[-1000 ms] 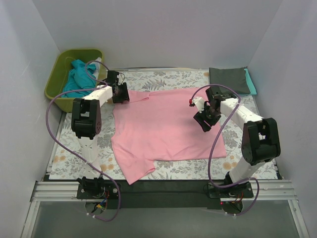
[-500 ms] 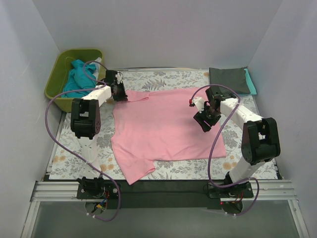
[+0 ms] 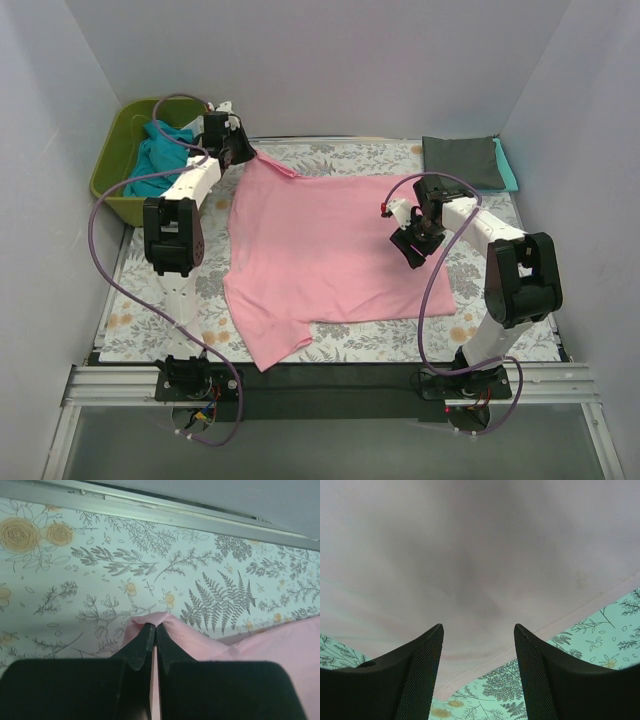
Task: Fold and stack the t-shirts
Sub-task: Flatten the tshirt out
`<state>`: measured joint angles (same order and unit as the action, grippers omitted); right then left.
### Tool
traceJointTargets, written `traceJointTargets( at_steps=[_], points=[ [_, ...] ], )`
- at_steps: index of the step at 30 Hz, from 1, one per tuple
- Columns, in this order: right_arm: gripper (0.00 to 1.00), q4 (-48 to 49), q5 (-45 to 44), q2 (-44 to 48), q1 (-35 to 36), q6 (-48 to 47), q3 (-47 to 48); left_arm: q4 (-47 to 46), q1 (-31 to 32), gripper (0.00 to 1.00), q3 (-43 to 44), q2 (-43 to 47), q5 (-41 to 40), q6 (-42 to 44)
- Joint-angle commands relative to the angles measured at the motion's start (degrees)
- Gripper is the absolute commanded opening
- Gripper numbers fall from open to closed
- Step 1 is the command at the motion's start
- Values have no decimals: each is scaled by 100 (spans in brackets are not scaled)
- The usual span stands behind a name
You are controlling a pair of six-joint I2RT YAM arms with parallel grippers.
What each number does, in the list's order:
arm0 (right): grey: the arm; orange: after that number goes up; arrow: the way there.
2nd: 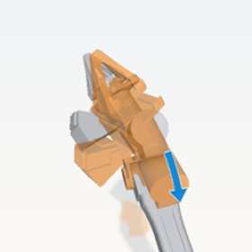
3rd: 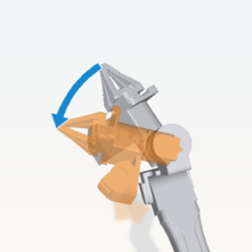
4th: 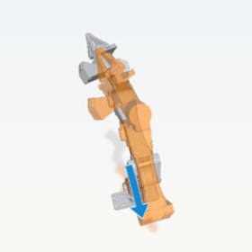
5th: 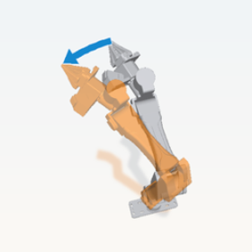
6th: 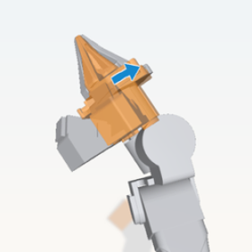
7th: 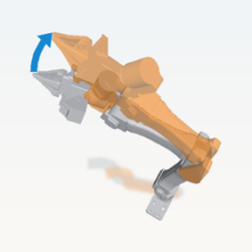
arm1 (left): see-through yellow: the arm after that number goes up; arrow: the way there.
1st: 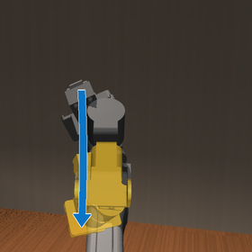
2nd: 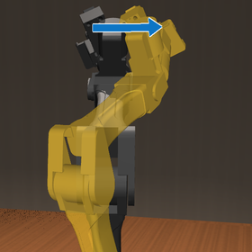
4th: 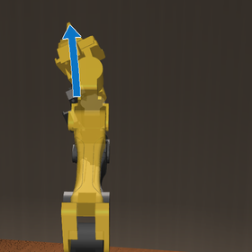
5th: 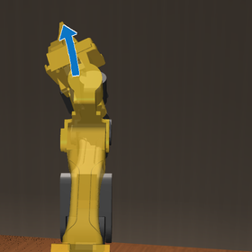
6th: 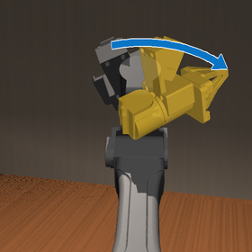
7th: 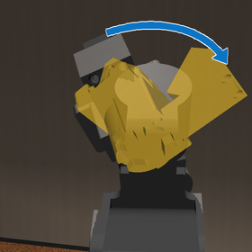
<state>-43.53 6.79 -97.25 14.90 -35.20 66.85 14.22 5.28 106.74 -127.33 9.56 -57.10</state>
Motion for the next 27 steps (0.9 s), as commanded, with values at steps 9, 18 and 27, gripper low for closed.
traceJointTargets(
  at_steps=[9, 18, 27],
  points=[
    [55, -51, 60, -48, -13, -57, 109, -323, -106, 33, 980, -995, 36, -99],
    [52, -33, 183, -4, -4, 83, 363, -692, -299, 37, 369, -276, 985, -179],
    [28, 1012, -195, -565, -92, 855, 1512, -421, -80, 32, -1339, 840, 1206, 691]
  ],
)
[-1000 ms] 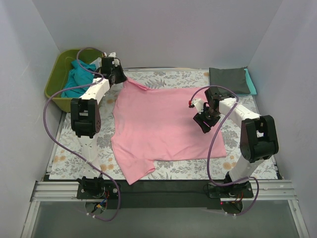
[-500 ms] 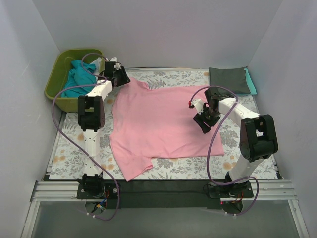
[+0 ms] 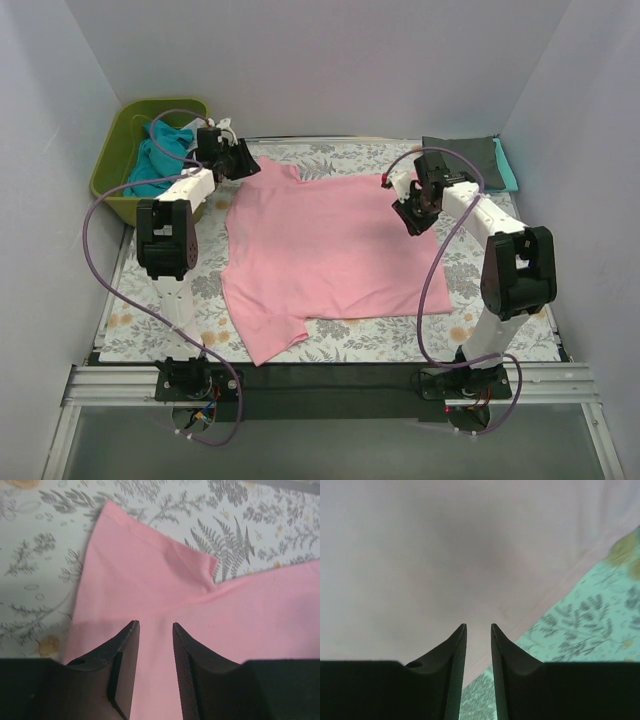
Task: Fold and stack the t-shirts
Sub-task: Flatten the tshirt out
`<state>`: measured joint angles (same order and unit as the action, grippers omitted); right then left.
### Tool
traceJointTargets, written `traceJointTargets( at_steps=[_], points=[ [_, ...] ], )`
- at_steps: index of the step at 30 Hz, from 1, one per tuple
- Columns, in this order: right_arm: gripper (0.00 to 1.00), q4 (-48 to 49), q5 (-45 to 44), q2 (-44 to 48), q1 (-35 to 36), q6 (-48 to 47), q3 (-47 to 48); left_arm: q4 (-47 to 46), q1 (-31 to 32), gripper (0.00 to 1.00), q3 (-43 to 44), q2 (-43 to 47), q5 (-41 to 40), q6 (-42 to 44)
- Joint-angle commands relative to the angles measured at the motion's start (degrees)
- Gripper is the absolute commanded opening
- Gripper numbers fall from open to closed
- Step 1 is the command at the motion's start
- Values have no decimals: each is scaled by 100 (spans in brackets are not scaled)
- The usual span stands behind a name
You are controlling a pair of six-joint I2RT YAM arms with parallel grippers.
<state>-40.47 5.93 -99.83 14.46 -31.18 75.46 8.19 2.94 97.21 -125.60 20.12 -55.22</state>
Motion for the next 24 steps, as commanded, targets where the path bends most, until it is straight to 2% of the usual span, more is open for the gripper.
traceJointTargets(
  at_steps=[1, 5, 7, 10, 15, 18, 24],
  points=[
    [28, 777, -93, -448, -48, 533, 837, 349, 172, 32, -474, 747, 63, 573],
    [26, 1093, -224, -1352, -57, 832, 1803, 982, 181, 32, -597, 721, -8, 889],
    [25, 1225, -312, -1678, -75, 964, 2338, 1036, 181, 34, -746, 800, -95, 978],
    [20, 1330, -470, -2303, -83, 1105, 2919, 1071, 181, 38, -897, 783, -262, 1119],
    [9, 1734, -1041, -3050, -101, 1246, 3238, 1133, 181, 37, -827, 502, -886, 1180],
    [4, 1832, -1366, -3437, -119, 1246, 3466, 1238, 181, 34, -590, 126, -1368, 1268],
    [5, 1780, -1780, -3886, -163, 1193, 3844, 1632, 110, 32, 446, -675, -1836, 1628]
  ],
)
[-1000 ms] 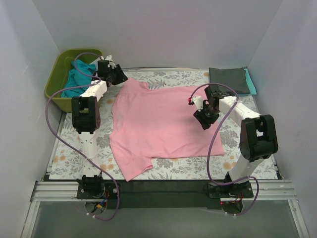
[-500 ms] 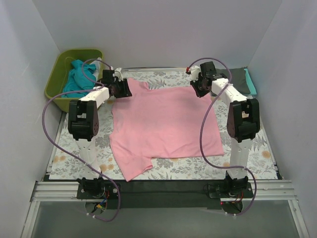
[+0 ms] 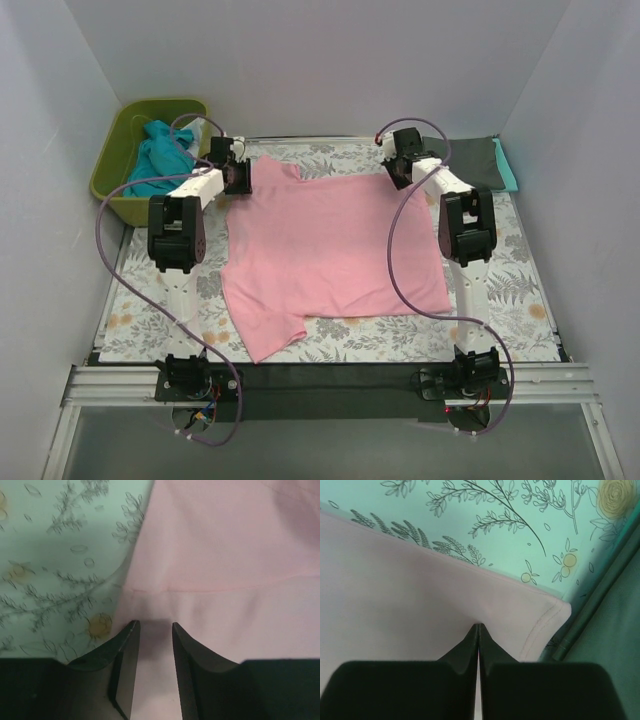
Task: Fold and stack the t-shirts
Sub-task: Flatten the tshirt out
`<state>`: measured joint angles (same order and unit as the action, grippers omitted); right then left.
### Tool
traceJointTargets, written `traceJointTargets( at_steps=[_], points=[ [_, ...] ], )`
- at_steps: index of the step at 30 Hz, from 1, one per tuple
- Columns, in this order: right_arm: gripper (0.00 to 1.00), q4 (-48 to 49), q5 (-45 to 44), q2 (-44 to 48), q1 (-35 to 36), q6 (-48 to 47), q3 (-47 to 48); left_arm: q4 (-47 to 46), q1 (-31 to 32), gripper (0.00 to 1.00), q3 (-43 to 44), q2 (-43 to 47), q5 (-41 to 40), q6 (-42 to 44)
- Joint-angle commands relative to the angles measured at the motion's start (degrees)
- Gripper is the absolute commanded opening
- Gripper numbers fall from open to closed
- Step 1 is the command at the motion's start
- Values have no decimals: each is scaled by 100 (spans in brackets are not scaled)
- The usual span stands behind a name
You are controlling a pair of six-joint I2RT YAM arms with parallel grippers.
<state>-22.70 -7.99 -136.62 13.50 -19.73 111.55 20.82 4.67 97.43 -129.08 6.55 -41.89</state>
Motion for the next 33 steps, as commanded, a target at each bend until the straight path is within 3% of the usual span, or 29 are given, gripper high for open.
traceJointTargets(
  at_steps=[1, 4, 5, 8, 9, 13, 16, 23, 30, 33],
  points=[
    [5, -50, -388, -216, -84, 30, 262, 466, -71, 31, 635, -555, -453, 348],
    [12, -174, -133, 38, -75, -5, -139, 739, -80, 33, 971, -584, -339, 655],
    [26, -165, -54, 282, -84, -14, -264, 731, -80, 34, 797, -514, -321, 743],
    [48, -139, 95, 879, -84, -66, -774, 564, -89, 41, 384, -33, -32, 875],
    [50, -121, 148, 1022, -84, -75, -871, 442, -89, 42, 165, 101, 56, 919],
    [50, -68, 482, 1646, -136, -242, -1012, 256, -106, 47, 92, 567, 513, 998],
    [47, -59, 720, 1788, -277, -418, -793, 344, -115, 54, 678, 445, 725, 972],
    [40, -103, 1220, 911, -506, -594, -11, 467, -106, 57, 1971, -354, 664, 744],
    [34, -112, 1194, 206, -576, -454, 552, 309, -115, 59, 2131, -601, 620, 638],
    [36, 72, 967, 13, -603, -208, 675, 283, -115, 59, 2088, -628, 620, 612]
  ],
)
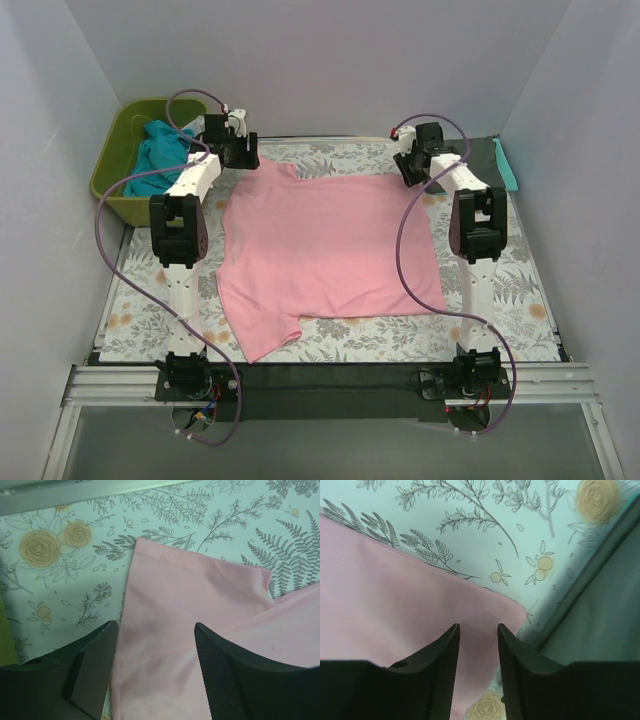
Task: Fold and stack the t-shirts
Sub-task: Flatten the tshirt out
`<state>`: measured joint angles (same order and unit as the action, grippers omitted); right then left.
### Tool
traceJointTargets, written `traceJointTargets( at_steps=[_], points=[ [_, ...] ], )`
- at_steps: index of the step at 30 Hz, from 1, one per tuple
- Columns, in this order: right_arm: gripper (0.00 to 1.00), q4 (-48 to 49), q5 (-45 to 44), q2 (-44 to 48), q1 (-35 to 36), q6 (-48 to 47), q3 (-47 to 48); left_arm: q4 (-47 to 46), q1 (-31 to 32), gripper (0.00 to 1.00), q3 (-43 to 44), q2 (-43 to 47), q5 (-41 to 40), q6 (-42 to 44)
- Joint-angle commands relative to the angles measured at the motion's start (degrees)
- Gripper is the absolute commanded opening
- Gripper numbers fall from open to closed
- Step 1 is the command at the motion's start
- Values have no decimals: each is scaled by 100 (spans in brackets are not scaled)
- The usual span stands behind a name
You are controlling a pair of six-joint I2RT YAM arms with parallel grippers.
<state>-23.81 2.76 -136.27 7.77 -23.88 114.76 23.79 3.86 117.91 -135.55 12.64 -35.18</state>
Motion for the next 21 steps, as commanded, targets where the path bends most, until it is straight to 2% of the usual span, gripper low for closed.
traceJointTargets(
  at_steps=[1, 6, 21],
  points=[
    [38, 323, -179, -66, -47, 286, 354, -24, -34, 58, 22, 19, 19, -59],
    [39, 597, -426, -181, -170, 831, 328, -85, -34, 59, -75, 37, -16, -33],
    [40, 703, 364, -646, -294, 1535, 495, -191, -34, 59, 206, -384, -490, -42]
  ],
)
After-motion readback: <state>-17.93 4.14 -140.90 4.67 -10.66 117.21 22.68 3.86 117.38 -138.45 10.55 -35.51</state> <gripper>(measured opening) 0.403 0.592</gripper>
